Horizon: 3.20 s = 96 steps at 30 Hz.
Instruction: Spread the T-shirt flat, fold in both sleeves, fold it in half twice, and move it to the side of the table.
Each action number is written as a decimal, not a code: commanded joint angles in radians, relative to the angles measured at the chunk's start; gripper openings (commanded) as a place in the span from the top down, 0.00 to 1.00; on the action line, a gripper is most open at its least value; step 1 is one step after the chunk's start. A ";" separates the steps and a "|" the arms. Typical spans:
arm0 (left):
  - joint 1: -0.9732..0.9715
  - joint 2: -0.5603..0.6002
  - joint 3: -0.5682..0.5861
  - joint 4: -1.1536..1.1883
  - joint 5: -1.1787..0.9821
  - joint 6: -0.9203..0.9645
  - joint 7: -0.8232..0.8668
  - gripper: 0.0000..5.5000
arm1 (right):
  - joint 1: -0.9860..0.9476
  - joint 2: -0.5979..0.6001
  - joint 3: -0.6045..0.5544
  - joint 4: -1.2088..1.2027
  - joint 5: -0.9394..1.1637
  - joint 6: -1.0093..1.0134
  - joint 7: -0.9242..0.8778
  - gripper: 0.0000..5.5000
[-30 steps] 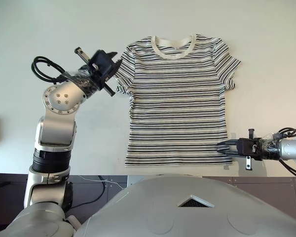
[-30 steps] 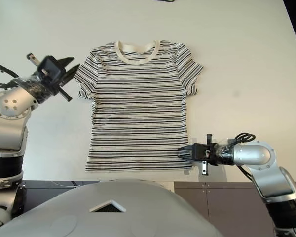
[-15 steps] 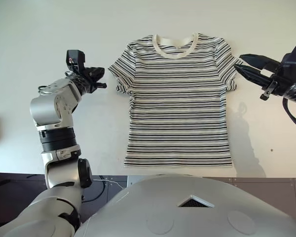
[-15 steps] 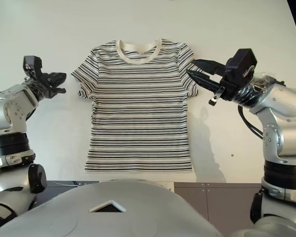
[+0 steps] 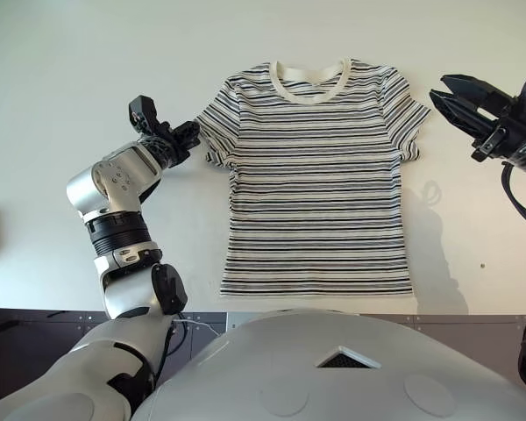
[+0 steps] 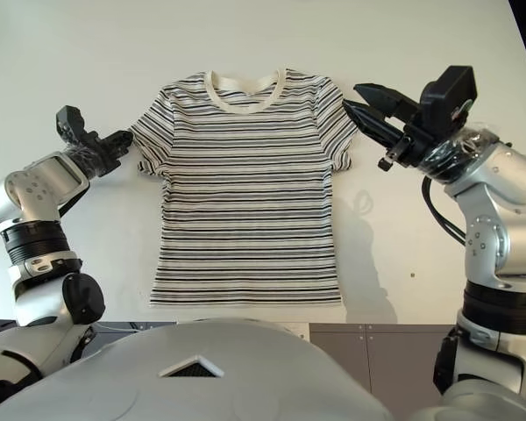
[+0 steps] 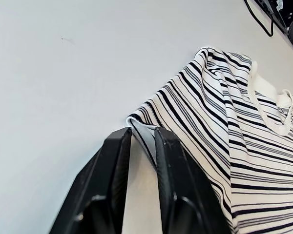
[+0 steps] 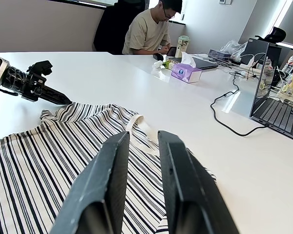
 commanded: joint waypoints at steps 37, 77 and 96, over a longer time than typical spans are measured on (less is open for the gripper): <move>-0.109 -0.010 0.020 0.067 -0.069 0.013 0.136 0.98 | 0.022 0.051 0.039 -0.028 -0.070 -0.027 -0.029 0.81; -0.229 -0.184 -0.305 -0.135 0.068 -0.068 0.135 0.80 | -0.012 0.188 0.037 0.212 -0.232 0.026 -0.315 0.81; 0.151 0.018 -0.685 -0.324 0.376 -0.312 -0.036 0.80 | -0.354 0.321 -0.112 0.792 -0.097 0.239 -0.401 0.66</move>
